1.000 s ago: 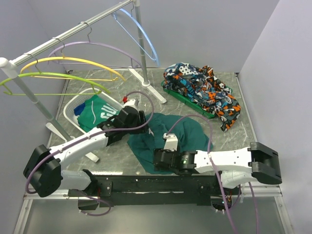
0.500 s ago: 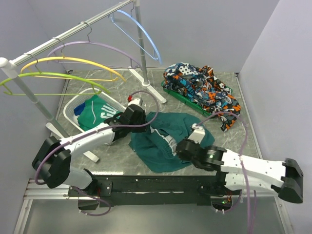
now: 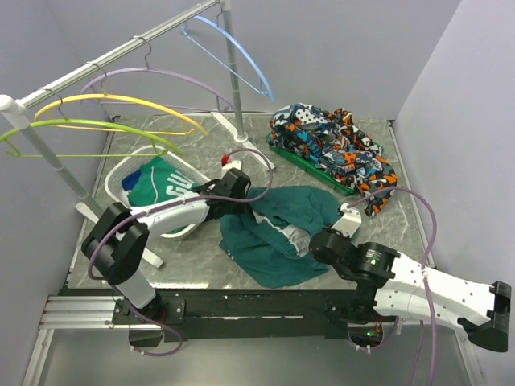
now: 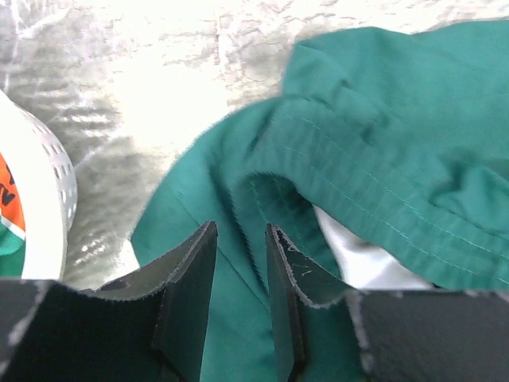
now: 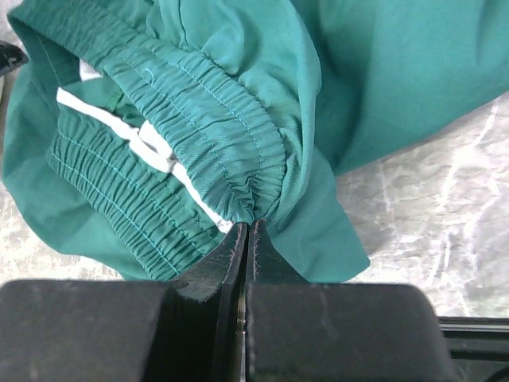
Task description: Place the shorts on the hanger
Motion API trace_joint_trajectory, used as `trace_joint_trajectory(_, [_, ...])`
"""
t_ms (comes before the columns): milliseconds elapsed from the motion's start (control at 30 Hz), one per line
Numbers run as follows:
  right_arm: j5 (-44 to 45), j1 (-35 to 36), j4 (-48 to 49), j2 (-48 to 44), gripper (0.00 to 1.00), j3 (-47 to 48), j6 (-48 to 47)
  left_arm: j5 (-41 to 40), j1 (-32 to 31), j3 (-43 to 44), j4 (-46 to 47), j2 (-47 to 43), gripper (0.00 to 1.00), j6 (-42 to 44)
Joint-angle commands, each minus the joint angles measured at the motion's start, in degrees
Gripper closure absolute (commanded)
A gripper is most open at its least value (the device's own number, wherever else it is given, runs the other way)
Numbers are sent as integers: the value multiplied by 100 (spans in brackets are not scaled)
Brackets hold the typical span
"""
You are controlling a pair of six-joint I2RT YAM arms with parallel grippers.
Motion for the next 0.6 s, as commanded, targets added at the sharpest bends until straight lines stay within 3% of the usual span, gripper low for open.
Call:
trace_joint_trajectory(0, [481, -84, -360, -255, 100, 362, -82, -189, 5, 276, 204, 151, 62, 263])
trace_joint_trajectory(267, [481, -120, -378, -510, 100, 424, -223, 409, -4, -172, 1426, 300, 57, 448])
trace_joint_trajectory(567, [657, -120, -615, -818, 100, 661, -258, 251, -13, -400, 2129, 548, 69, 474])
